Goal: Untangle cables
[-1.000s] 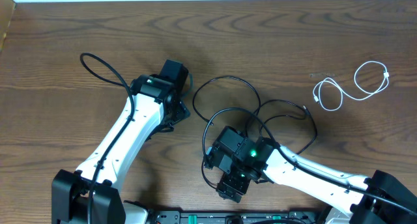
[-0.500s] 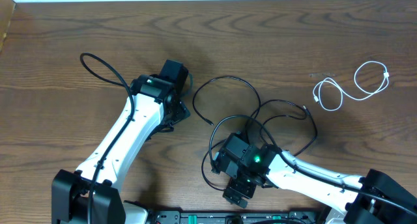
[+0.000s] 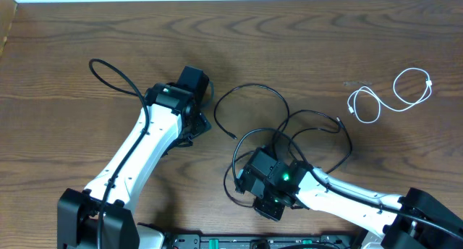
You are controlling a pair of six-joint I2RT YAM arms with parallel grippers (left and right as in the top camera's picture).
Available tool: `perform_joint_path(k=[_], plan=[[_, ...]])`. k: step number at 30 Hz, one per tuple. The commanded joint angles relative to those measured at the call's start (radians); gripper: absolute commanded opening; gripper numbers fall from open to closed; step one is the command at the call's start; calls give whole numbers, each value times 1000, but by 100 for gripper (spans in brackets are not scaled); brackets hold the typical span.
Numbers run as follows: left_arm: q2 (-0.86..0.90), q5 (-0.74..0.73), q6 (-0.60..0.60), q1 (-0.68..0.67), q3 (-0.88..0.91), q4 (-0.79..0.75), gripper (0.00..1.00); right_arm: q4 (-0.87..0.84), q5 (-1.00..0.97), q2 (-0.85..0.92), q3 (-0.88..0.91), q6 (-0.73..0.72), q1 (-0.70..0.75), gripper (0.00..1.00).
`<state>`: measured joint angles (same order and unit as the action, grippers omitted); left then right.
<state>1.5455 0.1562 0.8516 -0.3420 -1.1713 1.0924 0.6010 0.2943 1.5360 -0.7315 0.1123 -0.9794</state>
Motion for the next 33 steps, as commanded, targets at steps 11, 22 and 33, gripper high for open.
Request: perform_joint_path(k=[11, 22, 33], plan=[[-3, 13, -5, 2, -11, 3, 98, -4, 0, 0, 8, -3, 3, 1], [-3, 13, -5, 2, -11, 3, 98, -5, 0, 0, 8, -3, 3, 28], [-3, 13, -5, 2, -11, 3, 98, -6, 0, 0, 8, -11, 3, 99]])
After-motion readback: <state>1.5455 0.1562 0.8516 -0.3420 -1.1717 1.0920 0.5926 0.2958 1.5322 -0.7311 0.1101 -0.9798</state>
